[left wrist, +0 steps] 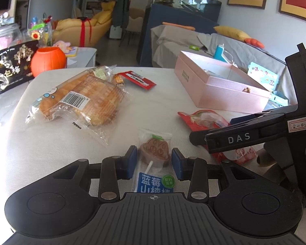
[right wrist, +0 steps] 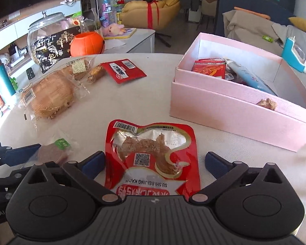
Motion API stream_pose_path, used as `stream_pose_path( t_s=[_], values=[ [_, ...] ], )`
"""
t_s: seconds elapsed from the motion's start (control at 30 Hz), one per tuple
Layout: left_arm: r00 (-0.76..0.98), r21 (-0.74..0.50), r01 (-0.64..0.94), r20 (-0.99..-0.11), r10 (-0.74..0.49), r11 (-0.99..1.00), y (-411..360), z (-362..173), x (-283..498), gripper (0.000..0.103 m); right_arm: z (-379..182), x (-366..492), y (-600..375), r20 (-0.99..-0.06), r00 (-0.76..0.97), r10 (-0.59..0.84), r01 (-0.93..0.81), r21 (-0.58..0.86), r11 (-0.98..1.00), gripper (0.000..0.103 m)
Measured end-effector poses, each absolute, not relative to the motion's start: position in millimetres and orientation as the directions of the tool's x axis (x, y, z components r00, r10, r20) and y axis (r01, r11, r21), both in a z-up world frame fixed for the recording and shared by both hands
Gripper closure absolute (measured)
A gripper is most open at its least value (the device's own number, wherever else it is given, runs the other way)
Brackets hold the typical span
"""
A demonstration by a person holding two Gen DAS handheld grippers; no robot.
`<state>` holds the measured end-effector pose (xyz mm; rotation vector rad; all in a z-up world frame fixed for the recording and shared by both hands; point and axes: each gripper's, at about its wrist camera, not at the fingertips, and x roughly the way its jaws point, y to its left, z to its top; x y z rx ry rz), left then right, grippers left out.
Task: Organize snacks
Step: 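Grasp the red foil snack packet with the right tool and lift it, then carry the red foil packet over the pink box and open the right tool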
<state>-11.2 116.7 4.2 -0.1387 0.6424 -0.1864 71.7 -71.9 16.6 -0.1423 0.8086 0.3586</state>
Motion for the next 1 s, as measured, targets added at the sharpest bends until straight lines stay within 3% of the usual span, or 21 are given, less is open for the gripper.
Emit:
stream_pose_path(
  t_s=[0.17, 0.3, 0.5, 0.63, 0.7, 0.8, 0.9, 1.0],
  values=[
    [0.780, -0.184, 0.132, -0.587, -0.217, 0.974, 117, 5, -10, 0.062, 22, 73, -82, -0.746, 0.594, 0.302, -0.415, 0.038, 0.909, 0.004],
    [0.754, -0.148, 0.148, -0.623, -0.208, 0.978, 111, 10, 2, 0.060, 31, 60, -96, -0.743, 0.597, 0.302, -0.414, 0.037, 0.910, 0.038],
    [0.713, -0.005, 0.215, -0.683, -0.161, 0.977, 87, 16, 16, 0.061, 43, 39, -137, -0.740, 0.608, 0.287, -0.381, 0.044, 0.924, 0.045],
    [0.688, -0.078, 0.286, -0.677, -0.261, 0.955, 80, 22, 5, 0.062, 62, 24, -171, -0.702, 0.657, 0.275, -0.344, 0.046, 0.938, 0.045],
    [0.698, -0.131, 0.301, -0.645, -0.311, 0.945, 78, 38, 4, 0.063, 72, 19, -187, -0.675, 0.690, 0.262, -0.315, 0.047, 0.948, 0.045],
    [0.744, -0.211, 0.357, -0.524, -0.414, 0.910, 75, 93, 19, 0.063, 100, 19, -208, -0.610, 0.756, 0.235, -0.269, 0.037, 0.962, 0.045],
    [0.789, -0.200, 0.416, -0.406, -0.462, 0.887, 58, 149, 52, 0.062, 156, 32, -224, -0.501, 0.828, 0.252, -0.261, 0.053, 0.964, 0.045],
    [0.800, -0.251, 0.439, -0.329, -0.502, 0.863, 39, 171, 100, 0.061, 208, 64, -225, -0.427, 0.864, 0.266, -0.269, 0.054, 0.962, 0.044]
  ],
)
